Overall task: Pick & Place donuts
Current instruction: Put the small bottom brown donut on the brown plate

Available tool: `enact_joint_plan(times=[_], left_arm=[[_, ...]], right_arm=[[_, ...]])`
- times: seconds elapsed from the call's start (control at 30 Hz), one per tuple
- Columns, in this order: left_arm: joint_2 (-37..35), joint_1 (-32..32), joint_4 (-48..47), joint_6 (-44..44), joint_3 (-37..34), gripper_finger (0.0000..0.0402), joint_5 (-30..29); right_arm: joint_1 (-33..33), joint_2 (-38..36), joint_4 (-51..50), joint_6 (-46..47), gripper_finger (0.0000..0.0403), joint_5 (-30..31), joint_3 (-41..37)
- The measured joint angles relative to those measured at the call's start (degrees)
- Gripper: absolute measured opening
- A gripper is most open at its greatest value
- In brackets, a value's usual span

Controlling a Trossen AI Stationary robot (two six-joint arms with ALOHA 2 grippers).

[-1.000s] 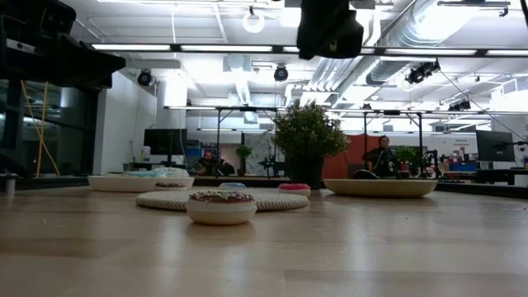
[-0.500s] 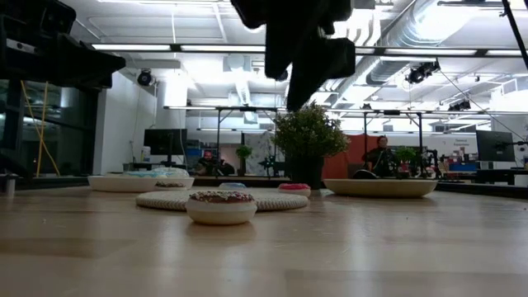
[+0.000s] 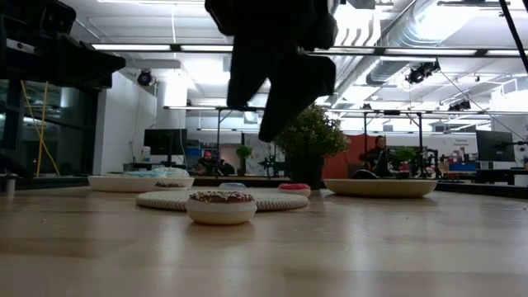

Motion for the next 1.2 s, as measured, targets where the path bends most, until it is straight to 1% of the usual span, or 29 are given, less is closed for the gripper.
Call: enact_joint_plan(times=[0.13,0.27,0.43,0.67,0.8,1.2], left_arm=[[0.0,0.0,0.0,0.0,0.0,0.0,0.0],[0.0,0.0,0.0,0.0,0.0,0.0,0.0],[0.0,0.0,0.0,0.0,0.0,0.0,0.0],[0.0,0.0,0.0,0.0,0.0,0.0,0.0],[0.0,0.0,-0.1,0.0,0.0,0.0,0.0],[0.0,0.0,-0.1,0.0,0.0,0.0,0.0]], right_arm=[[1.2,0.0,0.3,-9.6,0.0312,5.5,-0.6],[1.8,0.0,0.5,-14.9,0.0312,7.0,-0.7],[2.6,1.0,1.7,-15.6,0.0312,8.4,-0.7],[3.3,3.2,4.0,-16.8,0.0312,5.6,-0.7],[3.0,4.2,4.6,-16.8,0.0312,6.4,-0.7],[1.7,6.2,5.9,-16.4,0.0312,5.5,-0.7]])
